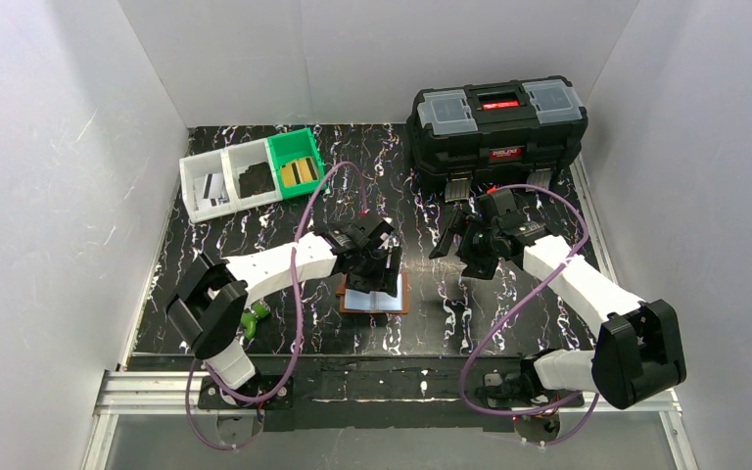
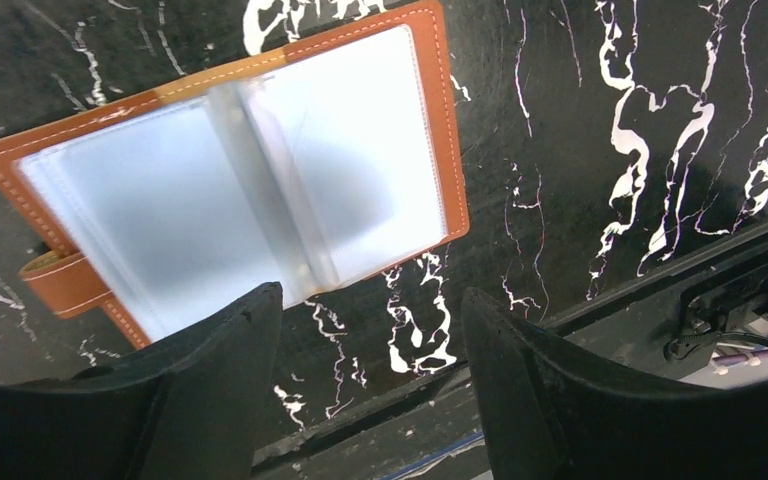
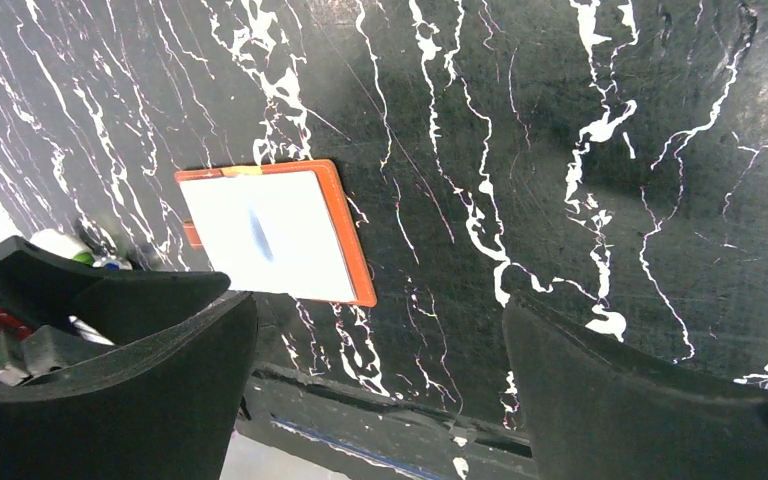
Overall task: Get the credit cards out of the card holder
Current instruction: Close the card holder at the center of the board.
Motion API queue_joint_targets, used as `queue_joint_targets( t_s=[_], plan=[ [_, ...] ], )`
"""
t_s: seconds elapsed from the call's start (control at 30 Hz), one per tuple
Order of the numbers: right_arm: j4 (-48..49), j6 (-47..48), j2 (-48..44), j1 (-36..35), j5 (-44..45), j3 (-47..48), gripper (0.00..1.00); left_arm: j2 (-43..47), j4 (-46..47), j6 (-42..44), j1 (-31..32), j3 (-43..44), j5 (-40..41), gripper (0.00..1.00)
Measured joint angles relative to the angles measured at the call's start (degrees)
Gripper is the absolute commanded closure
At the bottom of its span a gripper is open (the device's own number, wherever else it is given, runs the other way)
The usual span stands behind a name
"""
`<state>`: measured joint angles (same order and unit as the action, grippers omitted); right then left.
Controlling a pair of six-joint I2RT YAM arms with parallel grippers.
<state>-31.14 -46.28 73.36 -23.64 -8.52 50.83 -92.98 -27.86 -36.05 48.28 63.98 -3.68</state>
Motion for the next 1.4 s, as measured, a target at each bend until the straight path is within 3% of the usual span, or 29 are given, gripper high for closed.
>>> queue_joint_targets(
  t_s=[0.33,0.73,0.93,1.17,1.4],
  plan=[
    [1.28,-0.72,0.52,0.00,-0.64,-0.86,0.01,-5.43,1.93,-0.05,2.15,0.53,1.26,0.40],
    [1.32,-0.70,0.61,0.00,-0.50,-1.07,0.02,-15.42,-4.47,2.33,8.04,10.74,11.87,0.47],
    [1.52,-0.68,0.61,0.00,-0.45,-1.18,0.01,-17.87,-7.76,2.44,8.56,13.89,13.69,0.61],
    [2.72,-0.68,0.62,0.00,-0.67,-2.68,0.02,-18.37,-8.71,2.30,8.51,14.78,14.59,0.88],
    [5.74,-0.88,2.08,0.00,-3.94,-4.66,0.14,-16.68,-6.51,1.72,6.07,12.15,11.56,1.00]
  ],
)
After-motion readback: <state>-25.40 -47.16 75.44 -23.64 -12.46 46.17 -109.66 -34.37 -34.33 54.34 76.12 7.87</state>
